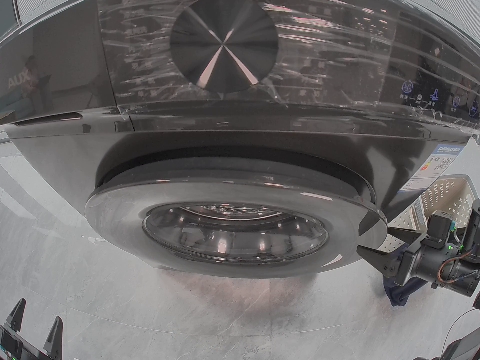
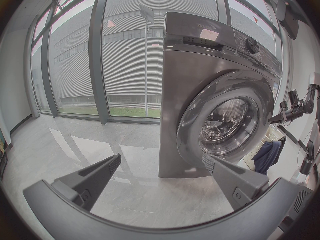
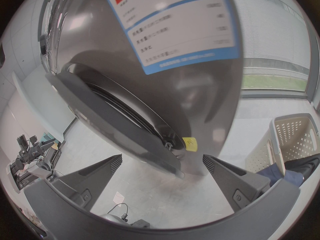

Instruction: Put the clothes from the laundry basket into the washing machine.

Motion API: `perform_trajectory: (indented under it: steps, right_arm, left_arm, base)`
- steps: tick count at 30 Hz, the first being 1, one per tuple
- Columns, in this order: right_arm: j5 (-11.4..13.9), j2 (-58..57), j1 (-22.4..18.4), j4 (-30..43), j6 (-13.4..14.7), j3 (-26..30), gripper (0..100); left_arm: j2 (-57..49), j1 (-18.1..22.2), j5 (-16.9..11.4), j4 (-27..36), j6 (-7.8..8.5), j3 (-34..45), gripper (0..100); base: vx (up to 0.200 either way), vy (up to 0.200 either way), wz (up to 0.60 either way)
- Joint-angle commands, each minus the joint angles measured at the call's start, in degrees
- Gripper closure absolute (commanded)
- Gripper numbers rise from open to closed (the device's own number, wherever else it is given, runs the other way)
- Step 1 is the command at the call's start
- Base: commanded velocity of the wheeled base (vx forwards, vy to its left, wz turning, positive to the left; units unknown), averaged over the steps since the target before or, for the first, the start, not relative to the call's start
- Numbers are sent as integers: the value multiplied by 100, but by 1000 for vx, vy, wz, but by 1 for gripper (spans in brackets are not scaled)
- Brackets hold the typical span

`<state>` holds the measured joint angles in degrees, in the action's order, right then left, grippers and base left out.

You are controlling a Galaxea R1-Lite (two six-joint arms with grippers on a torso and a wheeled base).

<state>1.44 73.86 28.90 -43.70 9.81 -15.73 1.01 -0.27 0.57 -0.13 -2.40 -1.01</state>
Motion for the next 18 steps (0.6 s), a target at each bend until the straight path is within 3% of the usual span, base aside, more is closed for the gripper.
perform_trajectory:
  steps: [1, 14, 18]
  right_arm:
    - [-38, 603, 186, -156, 3, -220, 0]
    - [-21, 559, 687, -165, 47, -45, 0]
    - [-30, 190, 748, -121, 21, 333, 0]
  left_arm:
    - [-84, 0, 4, -4, -6, 92, 0]
    - [-84, 0, 4, -4, -6, 92, 0]
    - [-84, 0, 4, -4, -6, 92, 0]
  base:
    - [0, 0, 0]
    - [0, 0, 0]
    - [-200, 0, 0]
